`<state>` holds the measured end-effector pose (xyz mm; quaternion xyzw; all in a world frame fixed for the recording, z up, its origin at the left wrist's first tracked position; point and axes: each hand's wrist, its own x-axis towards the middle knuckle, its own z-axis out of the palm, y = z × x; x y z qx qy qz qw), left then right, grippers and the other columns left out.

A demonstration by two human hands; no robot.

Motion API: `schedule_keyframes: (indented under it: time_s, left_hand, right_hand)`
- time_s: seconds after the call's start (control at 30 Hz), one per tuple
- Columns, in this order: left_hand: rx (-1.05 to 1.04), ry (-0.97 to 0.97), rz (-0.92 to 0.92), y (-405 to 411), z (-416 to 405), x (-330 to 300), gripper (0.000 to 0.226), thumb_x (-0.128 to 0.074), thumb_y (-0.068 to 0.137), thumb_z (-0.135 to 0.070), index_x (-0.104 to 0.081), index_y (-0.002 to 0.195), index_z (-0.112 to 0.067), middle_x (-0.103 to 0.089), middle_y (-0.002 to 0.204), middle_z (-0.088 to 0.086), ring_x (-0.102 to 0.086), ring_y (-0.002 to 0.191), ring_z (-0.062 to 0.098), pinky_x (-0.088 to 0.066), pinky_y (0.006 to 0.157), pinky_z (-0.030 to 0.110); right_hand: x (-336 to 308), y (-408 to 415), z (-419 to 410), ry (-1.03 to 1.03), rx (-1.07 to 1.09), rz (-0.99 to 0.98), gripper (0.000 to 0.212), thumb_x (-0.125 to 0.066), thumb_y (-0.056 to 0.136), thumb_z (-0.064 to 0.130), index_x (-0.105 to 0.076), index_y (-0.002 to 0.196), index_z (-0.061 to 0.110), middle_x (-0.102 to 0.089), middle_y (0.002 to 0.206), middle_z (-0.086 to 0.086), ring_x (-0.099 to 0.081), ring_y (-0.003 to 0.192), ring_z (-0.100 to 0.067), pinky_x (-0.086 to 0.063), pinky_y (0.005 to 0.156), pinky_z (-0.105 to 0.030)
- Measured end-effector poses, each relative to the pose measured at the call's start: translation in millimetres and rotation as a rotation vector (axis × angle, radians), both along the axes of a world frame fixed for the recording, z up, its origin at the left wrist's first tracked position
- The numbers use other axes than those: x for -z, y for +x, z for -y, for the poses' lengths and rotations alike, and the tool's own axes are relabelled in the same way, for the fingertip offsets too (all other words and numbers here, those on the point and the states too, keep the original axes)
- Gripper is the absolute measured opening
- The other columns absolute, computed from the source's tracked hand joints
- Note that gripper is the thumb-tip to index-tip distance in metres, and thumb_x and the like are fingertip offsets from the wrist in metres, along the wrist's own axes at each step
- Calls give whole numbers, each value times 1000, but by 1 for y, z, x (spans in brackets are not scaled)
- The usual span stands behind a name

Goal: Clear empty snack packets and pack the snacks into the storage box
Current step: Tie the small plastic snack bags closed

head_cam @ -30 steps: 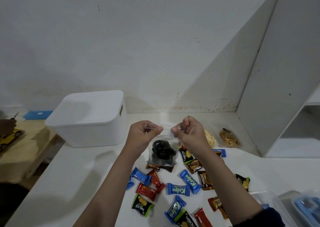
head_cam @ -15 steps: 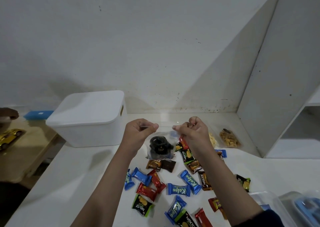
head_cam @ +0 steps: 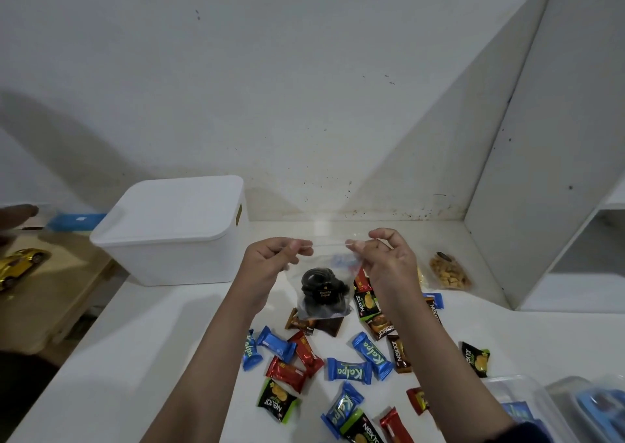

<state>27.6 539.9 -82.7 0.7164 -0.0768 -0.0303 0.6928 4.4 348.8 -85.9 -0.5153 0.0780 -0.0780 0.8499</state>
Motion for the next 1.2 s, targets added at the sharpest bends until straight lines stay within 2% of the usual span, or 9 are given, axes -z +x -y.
schedule_keyframes:
  time_s: [0.1,0.23,0.43,0.53,0.63,0.77,0.93,1.03,1.2]
  left_hand:
    - [-99,-133,-66,0,5,3,20,-65,70,-27,-73,82,-14,-74,73,-1,-61,69,12,-51,66,21]
    - [-192,-172,-97,1,8,7,18,-68,69,-24,-71,77,-8,-72,64,-1,-63,61,9,-53,62,18]
    - [-150,268,76,2,6,10,19,-67,84,-10,-67,66,-12,-67,56,-4,-62,59,10,-52,65,22]
    - [-80,501,136,-2,8,13,19,-67,85,-14,-66,67,-17,-67,62,-4,-65,65,14,-53,68,26]
    - [-49,539,147,-4,10,15,20,-65,86,-14,-64,68,-21,-67,66,-7,-65,69,13,-51,69,22]
    - [40,498,92,-5,7,21,24,-62,88,-9,-62,69,-25,-66,68,-7,-64,72,11,-51,73,25]
    - [-60,416,69,-4,15,35,4,-66,86,-25,-66,85,-21,-69,85,-11,-63,81,2,-50,80,25]
    - [-244,331,-10,-7,25,40,17,-66,85,-34,-65,85,-18,-69,83,-3,-66,79,11,-53,73,25]
    - [-61,107,-264,-25,41,41,31,-63,87,-31,-70,83,-2,-73,73,9,-69,63,14,-53,56,20]
  right_hand:
    - [3,-1,3,12,39,10,30,-66,77,-9,-53,71,16,-57,65,-7,-58,82,-34,-48,84,-39]
    - [8,-2,3,16,42,-12,30,-64,78,-11,-50,69,14,-49,69,-11,-56,86,-32,-50,94,-43]
    - [9,-9,3,-926,-10,99,26,-67,83,11,-58,102,25,-57,100,13,-55,90,0,-46,73,-14]
    - [4,-6,4,-1097,-249,119,15,-67,84,18,-68,98,22,-64,88,16,-59,80,2,-43,68,-10]
    - [3,-5,2,-1154,-339,74,8,-67,85,21,-71,92,20,-64,78,15,-62,74,-3,-51,69,-18]
    - [6,-3,2,-1146,-494,-8,10,-63,87,24,-72,89,19,-69,78,7,-63,71,-8,-54,69,-25]
    - [10,-5,2,-783,-461,-101,12,-67,84,8,-71,73,6,-67,66,-14,-60,58,-18,-54,56,-27]
    - [12,-7,2,-541,-376,-230,13,-67,83,6,-67,73,-2,-62,66,-11,-57,58,-16,-49,46,-21]
    - [26,-10,0,-341,-337,-344,12,-70,80,6,-68,69,5,-65,64,-10,-60,61,-21,-51,54,-28]
